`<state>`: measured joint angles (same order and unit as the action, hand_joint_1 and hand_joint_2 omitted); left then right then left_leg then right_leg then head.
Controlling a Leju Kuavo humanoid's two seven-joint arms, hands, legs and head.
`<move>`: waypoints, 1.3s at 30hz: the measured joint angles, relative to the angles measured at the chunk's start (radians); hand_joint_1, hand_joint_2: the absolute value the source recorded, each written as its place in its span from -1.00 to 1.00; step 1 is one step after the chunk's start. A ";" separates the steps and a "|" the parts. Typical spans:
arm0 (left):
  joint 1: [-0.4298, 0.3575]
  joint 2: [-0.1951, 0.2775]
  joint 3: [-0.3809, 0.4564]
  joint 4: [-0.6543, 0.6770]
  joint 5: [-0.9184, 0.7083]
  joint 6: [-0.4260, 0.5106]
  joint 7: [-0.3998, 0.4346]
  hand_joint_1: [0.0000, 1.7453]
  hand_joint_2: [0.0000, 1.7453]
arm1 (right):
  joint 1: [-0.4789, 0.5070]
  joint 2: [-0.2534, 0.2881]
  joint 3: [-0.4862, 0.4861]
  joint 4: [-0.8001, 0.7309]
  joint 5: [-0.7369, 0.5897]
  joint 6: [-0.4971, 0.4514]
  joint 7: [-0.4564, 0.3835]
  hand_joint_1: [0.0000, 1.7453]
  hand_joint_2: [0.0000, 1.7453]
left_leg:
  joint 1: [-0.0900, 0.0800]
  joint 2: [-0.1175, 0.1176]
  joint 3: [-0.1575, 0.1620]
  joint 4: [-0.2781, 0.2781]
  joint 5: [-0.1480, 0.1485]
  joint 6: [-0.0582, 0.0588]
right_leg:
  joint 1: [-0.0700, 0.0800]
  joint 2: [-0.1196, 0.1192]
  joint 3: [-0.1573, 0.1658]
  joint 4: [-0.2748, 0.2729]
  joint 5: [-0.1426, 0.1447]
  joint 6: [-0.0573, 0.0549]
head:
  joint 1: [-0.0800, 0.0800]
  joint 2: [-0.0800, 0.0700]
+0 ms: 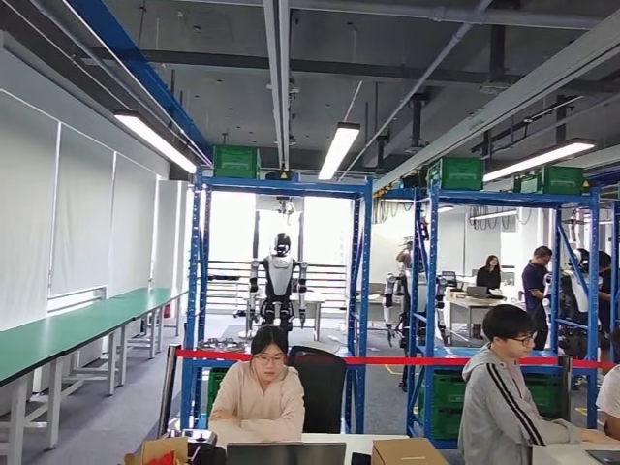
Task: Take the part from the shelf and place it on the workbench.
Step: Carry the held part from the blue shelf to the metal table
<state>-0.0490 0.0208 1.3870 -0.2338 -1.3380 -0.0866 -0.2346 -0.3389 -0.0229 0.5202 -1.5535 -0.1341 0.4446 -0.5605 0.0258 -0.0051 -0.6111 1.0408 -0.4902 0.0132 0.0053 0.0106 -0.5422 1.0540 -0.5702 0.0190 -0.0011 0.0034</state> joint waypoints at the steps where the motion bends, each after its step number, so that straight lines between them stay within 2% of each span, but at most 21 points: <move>1: -0.002 0.000 0.000 0.000 -0.001 0.000 -0.001 -1.00 1.00 | -0.010 0.000 -0.008 -0.010 0.010 -0.013 -0.002 1.00 1.00 | 0.002 0.000 0.006 -0.001 -0.002 0.003 | -0.002 -0.002 -0.027 0.052 -0.020 0.006 | 0.000 0.000; 3: -0.005 0.000 0.000 0.000 -0.005 0.000 -0.001 -1.00 1.00 | -0.025 0.000 -0.028 -0.030 0.040 -0.049 -0.007 1.00 1.00 | 0.002 -0.001 0.014 -0.001 -0.010 0.007 | -0.006 -0.005 -0.111 0.190 -0.067 0.014 | 0.000 0.000; 5: -0.006 0.000 0.000 0.000 -0.011 0.000 0.000 -1.00 1.00 | -0.036 0.000 -0.052 -0.051 0.084 -0.087 -0.006 1.00 1.00 | 0.002 -0.002 0.024 -0.001 -0.019 0.006 | -0.008 -0.006 -0.169 0.254 -0.067 0.015 | 0.000 0.000; 6: -0.006 0.000 0.000 0.000 -0.013 0.000 0.000 -1.00 1.00 | -0.043 0.000 -0.062 -0.062 0.110 -0.106 -0.003 1.00 1.00 | 0.002 -0.003 0.031 -0.001 -0.024 0.005 | -0.008 -0.006 -0.171 0.229 -0.036 0.013 | 0.000 0.000; 8: -0.008 0.000 0.000 0.000 -0.015 0.000 0.001 -1.00 1.00 | -0.065 0.001 -0.082 -0.081 0.179 -0.148 0.010 1.00 1.00 | 0.003 -0.005 0.047 -0.003 -0.035 0.000 | -0.006 -0.005 -0.134 0.103 0.057 0.005 | 0.000 0.000; 10: -0.013 -0.001 -0.001 0.000 -0.017 -0.001 0.003 -1.00 1.00 | -0.094 0.003 -0.097 -0.091 0.280 -0.202 0.031 1.00 1.00 | 0.003 -0.006 0.054 -0.007 -0.042 -0.009 | 0.002 -0.005 -0.104 0.006 0.102 -0.009 | 0.000 0.000; 12: -0.016 -0.002 -0.002 0.000 -0.021 -0.003 0.004 -1.00 1.00 | -0.119 0.004 -0.105 -0.092 0.384 -0.254 0.054 1.00 1.00 | 0.002 -0.006 0.059 -0.009 -0.042 -0.022 | 0.009 -0.006 -0.097 -0.020 0.100 -0.022 | 0.000 0.000; 15: -0.019 -0.003 -0.005 0.000 -0.024 -0.008 0.001 -1.00 1.00 | -0.153 0.009 -0.105 -0.082 0.540 -0.330 0.092 1.00 1.00 | 0.002 -0.004 0.058 0.013 -0.061 -0.033 | 0.002 -0.009 -0.074 -0.042 0.108 -0.037 | 0.001 0.000; 19: -0.025 -0.003 -0.009 0.000 -0.024 -0.008 -0.001 -1.00 1.00 | -0.196 0.019 -0.072 -0.019 0.775 -0.427 0.150 1.00 1.00 | 0.000 -0.003 -0.056 0.223 -0.153 -0.039 | 0.005 -0.009 -0.063 -0.048 0.105 -0.048 | 0.001 0.000; 20: -0.024 -0.003 -0.009 0.000 -0.024 -0.008 -0.001 -1.00 1.00 | -0.201 0.021 -0.059 0.003 0.823 -0.443 0.162 1.00 1.00 | 0.000 -0.003 -0.074 0.246 -0.152 -0.041 | 0.006 -0.009 -0.062 -0.048 0.103 -0.050 | 0.001 0.000; 21: -0.024 -0.003 -0.009 0.000 -0.024 -0.008 -0.001 -1.00 1.00 | -0.206 0.023 -0.043 0.028 0.870 -0.459 0.177 1.00 1.00 | 0.000 -0.003 -0.076 0.231 -0.130 -0.043 | 0.006 -0.008 -0.060 -0.047 0.102 -0.050 | 0.001 0.000; 23: -0.025 -0.003 -0.010 0.000 -0.025 -0.008 -0.001 -1.00 1.00 | -0.222 0.031 -0.005 0.081 0.970 -0.496 0.211 1.00 1.00 | 0.000 -0.002 -0.038 0.115 -0.046 -0.042 | 0.006 -0.006 -0.055 -0.045 0.097 -0.048 | 0.001 0.000; 25: -0.029 -0.003 -0.010 0.000 -0.026 -0.008 -0.001 -1.00 1.00 | -0.244 0.037 0.033 0.136 1.060 -0.532 0.247 1.00 1.00 | -0.003 0.000 -0.005 0.014 0.003 -0.034 | 0.008 -0.006 -0.055 -0.041 0.093 -0.042 | 0.001 0.000; 28: -0.029 -0.004 -0.013 0.000 -0.030 -0.009 -0.004 -1.00 1.00 | -0.270 0.045 0.086 0.223 1.172 -0.571 0.303 1.00 1.00 | -0.007 -0.001 0.000 -0.010 0.010 -0.018 | 0.011 -0.007 -0.062 -0.036 0.089 -0.031 | 0.001 0.000; 30: -0.028 -0.006 -0.016 0.000 -0.033 -0.010 -0.006 -1.00 1.00 | -0.287 0.049 0.115 0.277 1.233 -0.590 0.338 1.00 1.00 | -0.002 -0.002 0.002 -0.014 0.014 -0.009 | 0.010 -0.007 -0.068 -0.016 0.071 -0.020 | 0.001 0.000; 31: -0.029 -0.008 -0.017 0.000 -0.033 -0.010 -0.007 -1.00 1.00 | -0.298 0.050 0.126 0.305 1.257 -0.596 0.355 1.00 1.00 | 0.001 -0.002 0.003 -0.016 0.015 -0.006 | 0.008 -0.007 -0.083 0.020 0.047 -0.014 | 0.001 0.000; 33: -0.030 -0.008 -0.019 0.000 -0.034 -0.010 -0.009 -1.00 1.00 | -0.323 0.056 0.143 0.374 1.300 -0.600 0.394 1.00 1.00 | 0.003 -0.002 0.004 -0.016 0.015 -0.002 | 0.000 -0.008 -0.142 0.149 -0.014 -0.001 | 0.001 0.000; 35: -0.030 -0.008 -0.022 0.000 -0.035 -0.008 -0.009 -1.00 1.00 | -0.346 0.066 0.155 0.463 1.339 -0.603 0.436 1.00 1.00 | 0.003 -0.003 0.004 -0.016 0.014 -0.002 | -0.006 -0.009 -0.192 0.249 -0.041 0.007 | 0.001 0.000; 36: -0.030 -0.008 -0.024 0.000 -0.036 -0.006 -0.009 -1.00 1.00 | -0.355 0.071 0.158 0.510 1.353 -0.607 0.454 1.00 1.00 | 0.003 -0.004 0.005 -0.016 0.014 -0.002 | -0.007 -0.009 -0.192 0.246 -0.026 0.008 | 0.001 0.000; 37: -0.029 -0.008 -0.025 0.000 -0.036 -0.006 -0.009 -1.00 1.00 | -0.366 0.077 0.159 0.551 1.363 -0.611 0.470 1.00 1.00 | 0.003 -0.005 0.006 -0.016 0.014 -0.002 | -0.008 -0.008 -0.173 0.201 0.005 0.006 | 0.001 0.000; 39: -0.029 -0.009 -0.026 0.000 -0.038 -0.005 -0.009 -1.00 1.00 | -0.395 0.092 0.158 0.627 1.377 -0.615 0.511 1.00 1.00 | 0.001 -0.006 0.007 -0.016 0.012 -0.004 | -0.005 -0.007 -0.110 0.059 0.076 -0.003 | 0.001 0.000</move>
<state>-0.0784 0.0118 1.3613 -0.2335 -1.3759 -0.0913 -0.2438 -0.7339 0.0691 0.6785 -0.9261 1.2427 -0.1706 -0.0495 0.0270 -0.0110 -0.6040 1.0251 -0.4779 0.0089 0.0005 0.0034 -0.6518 1.1132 -0.4945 0.0163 0.0000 0.0034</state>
